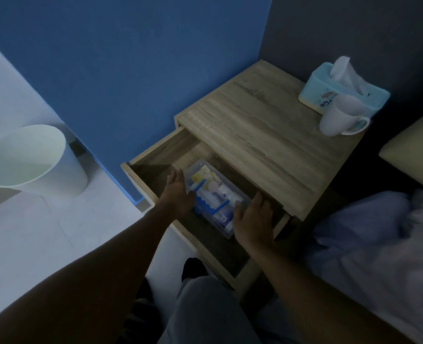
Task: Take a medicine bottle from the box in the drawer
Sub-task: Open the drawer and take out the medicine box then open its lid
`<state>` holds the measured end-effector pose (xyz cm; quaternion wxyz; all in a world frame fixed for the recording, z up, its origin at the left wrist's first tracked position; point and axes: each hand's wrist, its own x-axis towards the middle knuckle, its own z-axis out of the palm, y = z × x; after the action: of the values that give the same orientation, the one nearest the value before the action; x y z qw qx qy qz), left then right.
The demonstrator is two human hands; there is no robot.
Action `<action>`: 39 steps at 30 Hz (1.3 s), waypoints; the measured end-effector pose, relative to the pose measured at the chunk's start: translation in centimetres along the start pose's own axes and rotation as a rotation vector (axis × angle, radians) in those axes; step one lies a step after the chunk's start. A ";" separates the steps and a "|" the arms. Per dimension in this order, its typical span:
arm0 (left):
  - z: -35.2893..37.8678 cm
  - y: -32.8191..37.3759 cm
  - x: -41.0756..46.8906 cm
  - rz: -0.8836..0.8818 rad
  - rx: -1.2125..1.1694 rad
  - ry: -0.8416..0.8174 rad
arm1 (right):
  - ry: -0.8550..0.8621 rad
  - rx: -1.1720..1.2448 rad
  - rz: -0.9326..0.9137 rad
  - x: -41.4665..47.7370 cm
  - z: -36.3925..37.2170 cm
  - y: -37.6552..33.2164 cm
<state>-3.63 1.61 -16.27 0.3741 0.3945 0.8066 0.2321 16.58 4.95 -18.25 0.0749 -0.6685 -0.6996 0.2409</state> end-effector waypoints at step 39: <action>-12.4 14.3 3.3 0.060 -0.090 0.366 | -0.002 0.673 -0.061 11.3 -15.1 -7.4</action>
<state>-8.11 11.58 -0.52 0.2315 0.3526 0.8377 0.3469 15.28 19.58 -4.31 0.2978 -0.5848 -0.6005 0.4569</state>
